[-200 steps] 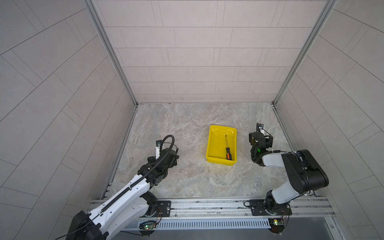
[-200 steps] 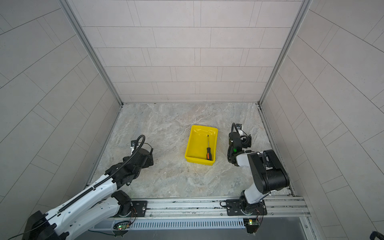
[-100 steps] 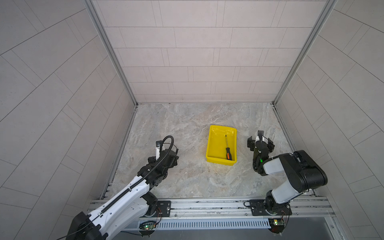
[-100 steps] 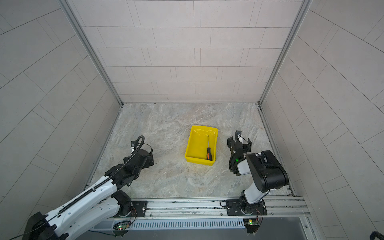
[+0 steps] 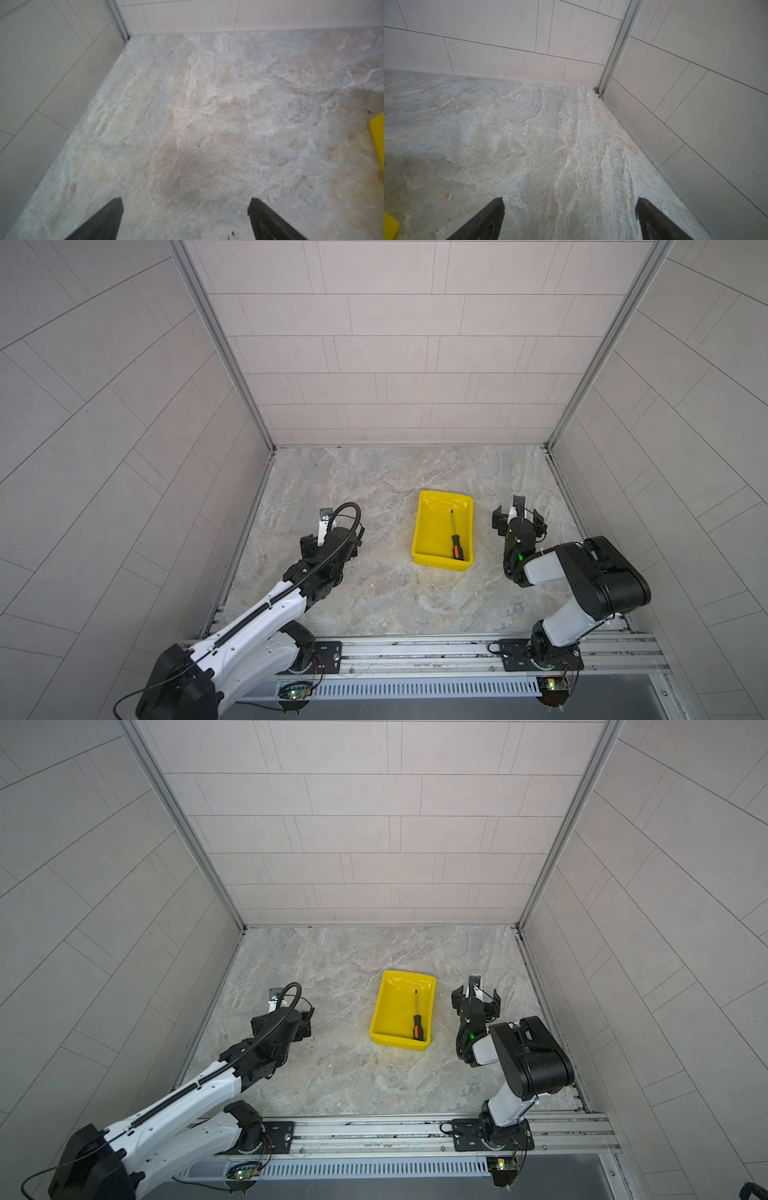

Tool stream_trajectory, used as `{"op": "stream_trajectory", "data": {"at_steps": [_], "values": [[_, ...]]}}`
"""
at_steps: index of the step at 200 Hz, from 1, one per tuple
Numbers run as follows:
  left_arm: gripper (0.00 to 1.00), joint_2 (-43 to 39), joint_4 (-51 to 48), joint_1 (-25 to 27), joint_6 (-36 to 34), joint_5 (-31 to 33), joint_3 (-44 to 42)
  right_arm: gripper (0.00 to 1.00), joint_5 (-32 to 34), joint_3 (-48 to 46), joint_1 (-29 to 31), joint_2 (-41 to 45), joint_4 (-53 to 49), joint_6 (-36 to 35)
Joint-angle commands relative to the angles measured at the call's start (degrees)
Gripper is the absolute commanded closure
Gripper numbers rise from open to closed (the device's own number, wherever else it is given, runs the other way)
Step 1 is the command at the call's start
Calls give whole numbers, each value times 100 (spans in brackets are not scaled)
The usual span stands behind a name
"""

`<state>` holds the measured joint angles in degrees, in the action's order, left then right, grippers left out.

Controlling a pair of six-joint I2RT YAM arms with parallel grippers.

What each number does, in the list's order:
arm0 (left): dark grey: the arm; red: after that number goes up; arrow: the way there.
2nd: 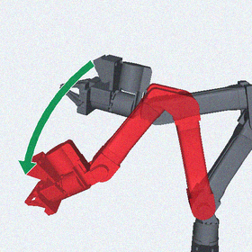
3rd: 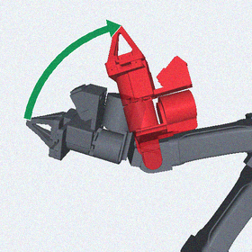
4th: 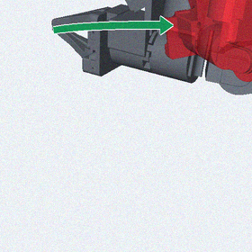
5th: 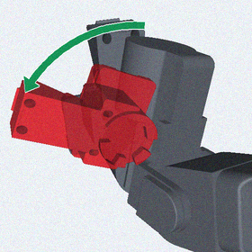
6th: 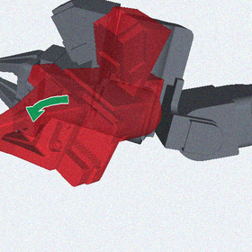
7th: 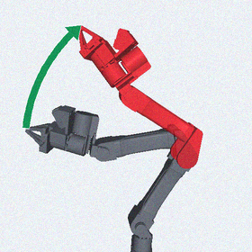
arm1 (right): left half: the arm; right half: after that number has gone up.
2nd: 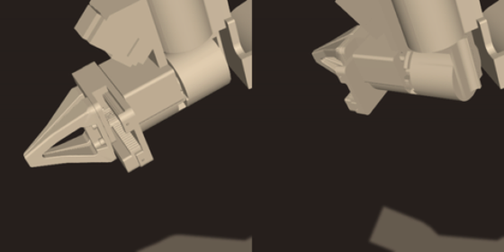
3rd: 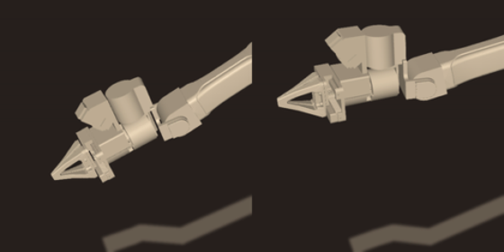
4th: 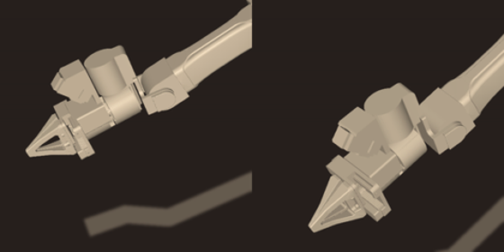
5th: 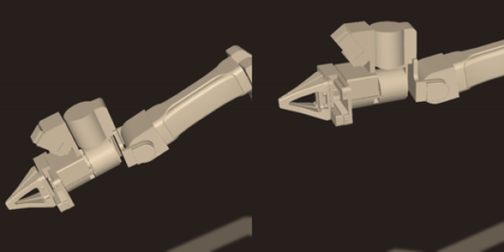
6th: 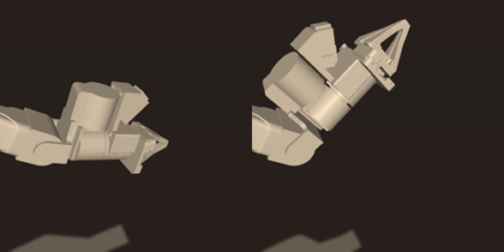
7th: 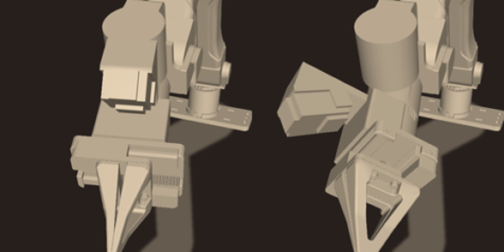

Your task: Put the screwdriver in the bin

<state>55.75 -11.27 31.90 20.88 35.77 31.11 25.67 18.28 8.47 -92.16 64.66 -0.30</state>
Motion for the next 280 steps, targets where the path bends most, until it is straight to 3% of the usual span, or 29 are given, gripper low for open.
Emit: {"op": "stream_trajectory", "data": {"at_steps": [1, 18, 28, 50, 68, 98, 116, 169, 196, 223, 248, 280], "values": [[0, 641, 510, -641, -629, 470, 462, 1, 17, -45, 16, 33, -55, -94], [0, 1203, 784, -1057, -635, 610, 567, 1, 17, -49, 23, 29, -56, -99], [0, 1491, 1261, -1110, -755, 990, 481, 1, 12, -44, 23, 23, -46, -100], [0, 1903, 1289, -1257, -795, 1416, 741, 1, 17, -45, 23, 25, -54, -96], [0, 2070, 2077, -1374, -1172, 1515, 478, 1, 17, -45, 23, 26, -52, -101], [0, 2245, 3897, -1516, -1667, 1121, -505, 1, 12, -43, 21, 30, -59, -97], [0, 2069, 3495, -1561, -1533, 814, -466, 1, 17, -38, 18, 29, -59, -98], [0, 2534, 6057, -1632, -2240, 512, -1072, 1, 7, -27, 22, 31, -78, -94], [0, 2751, 6265, -1666, -2360, 705, -988, 1, 3, -13, 6, 31, -119, -92], [0, 2859, 6636, -1870, -2304, 166, -1237, 1, -5, -9, 14, 33, -125, -89], [0, 3865, 8811, -2168, -2303, -554, -1835, 1, -1, -9, 14, 35, -121, -84], [0, 3687, 7419, -2250, -2282, -697, -1179, 1, -9, -10, 9, 32, -121, -85]]}}
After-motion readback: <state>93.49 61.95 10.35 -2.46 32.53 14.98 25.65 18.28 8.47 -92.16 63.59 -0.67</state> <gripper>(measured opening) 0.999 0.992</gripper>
